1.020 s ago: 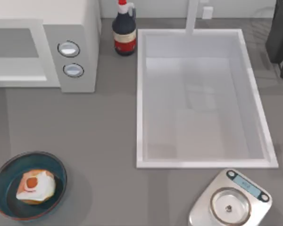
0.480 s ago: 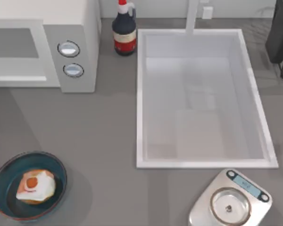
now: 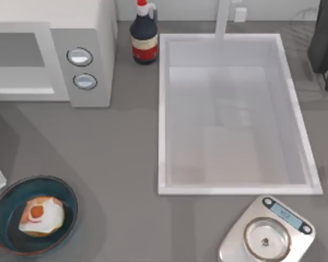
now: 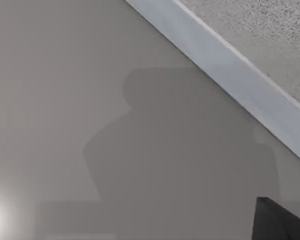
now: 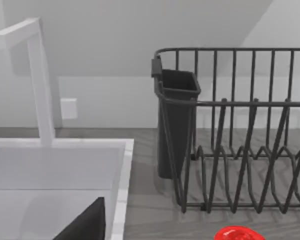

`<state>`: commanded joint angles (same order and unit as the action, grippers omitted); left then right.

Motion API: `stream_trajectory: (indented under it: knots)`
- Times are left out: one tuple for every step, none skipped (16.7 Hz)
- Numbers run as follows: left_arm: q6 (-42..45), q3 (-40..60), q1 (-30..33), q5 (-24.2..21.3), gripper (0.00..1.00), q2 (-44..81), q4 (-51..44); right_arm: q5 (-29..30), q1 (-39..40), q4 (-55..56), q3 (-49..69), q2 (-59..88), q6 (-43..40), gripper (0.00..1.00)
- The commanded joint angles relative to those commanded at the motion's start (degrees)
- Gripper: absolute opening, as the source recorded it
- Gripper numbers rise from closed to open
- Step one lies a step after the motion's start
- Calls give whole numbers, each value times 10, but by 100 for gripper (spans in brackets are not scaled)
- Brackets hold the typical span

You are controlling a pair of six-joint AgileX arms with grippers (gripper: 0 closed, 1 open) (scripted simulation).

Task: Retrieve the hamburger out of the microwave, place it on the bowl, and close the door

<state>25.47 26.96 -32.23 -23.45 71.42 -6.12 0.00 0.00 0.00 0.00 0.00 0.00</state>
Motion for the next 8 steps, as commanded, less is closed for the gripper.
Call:
stream_trajectory:
  knots:
    - [-12,-11,12,9,0,-12,4,0,0,0,0,0,0,100]
    - [-18,-17,19,14,0,-18,7,0,0,0,0,0,0,100]
    - [-19,-18,19,15,0,-19,7,0,0,0,0,0,0,100]
    - [-19,-18,19,15,0,-19,7,0,0,0,0,0,0,100]
    - [-19,-18,19,15,0,-19,7,0,0,0,0,0,0,100]
    - [-19,-17,17,12,0,-16,6,0,0,0,0,0,0,100]
    - [-20,-17,19,13,0,-17,6,0,0,0,0,0,0,100]
    - [-26,-18,26,19,0,-19,6,0,0,0,0,0,0,100]
